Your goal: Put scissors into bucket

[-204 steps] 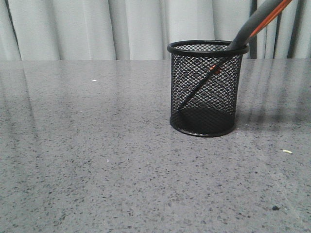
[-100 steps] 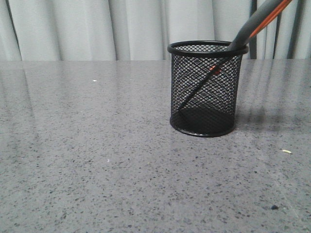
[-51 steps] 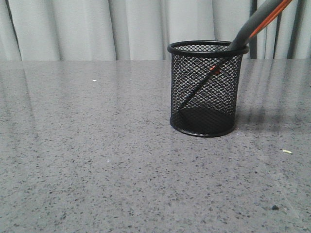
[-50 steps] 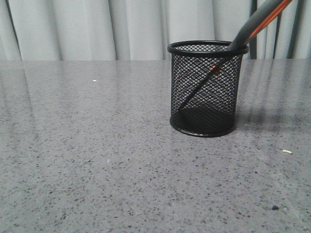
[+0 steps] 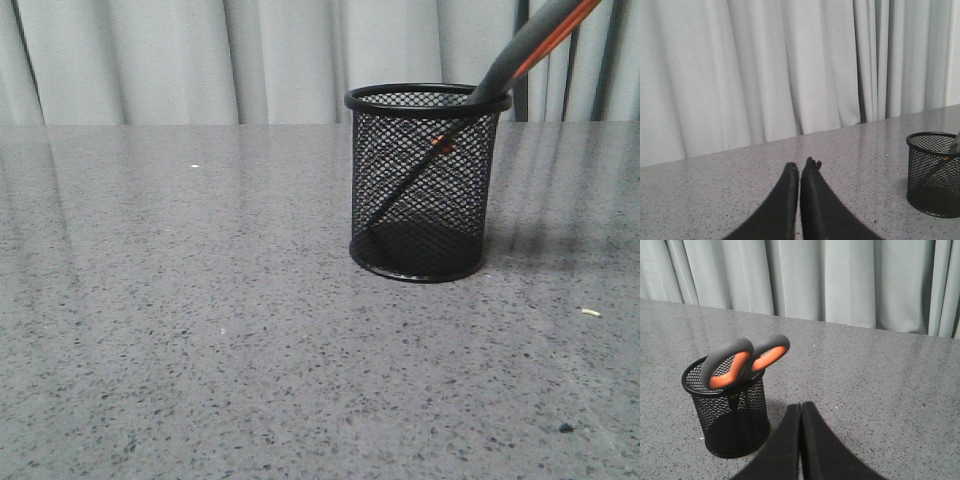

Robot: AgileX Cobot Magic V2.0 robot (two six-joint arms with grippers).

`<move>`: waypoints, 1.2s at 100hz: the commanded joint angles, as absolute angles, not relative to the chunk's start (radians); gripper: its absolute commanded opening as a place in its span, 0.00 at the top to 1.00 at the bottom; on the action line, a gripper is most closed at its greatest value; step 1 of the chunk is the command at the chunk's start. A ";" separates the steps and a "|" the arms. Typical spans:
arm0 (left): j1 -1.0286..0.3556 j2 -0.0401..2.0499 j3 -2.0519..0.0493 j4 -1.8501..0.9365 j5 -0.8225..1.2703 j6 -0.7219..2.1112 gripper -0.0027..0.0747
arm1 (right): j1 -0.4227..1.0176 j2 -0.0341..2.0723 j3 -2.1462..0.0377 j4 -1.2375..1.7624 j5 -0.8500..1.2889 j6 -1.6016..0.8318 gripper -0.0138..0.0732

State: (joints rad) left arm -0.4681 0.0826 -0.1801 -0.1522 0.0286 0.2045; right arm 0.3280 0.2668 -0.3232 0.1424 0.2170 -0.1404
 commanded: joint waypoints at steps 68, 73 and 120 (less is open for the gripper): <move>-0.102 0.030 -0.005 -0.045 -0.043 0.019 0.99 | 0.329 0.272 -0.351 0.143 0.144 -0.144 0.93; -0.090 0.001 0.021 -0.045 -0.043 0.017 0.99 | 0.329 0.272 -0.351 0.143 0.144 -0.144 0.93; -0.067 -0.030 0.040 -0.034 0.035 0.010 0.99 | 0.329 0.272 -0.351 0.143 0.144 -0.144 0.93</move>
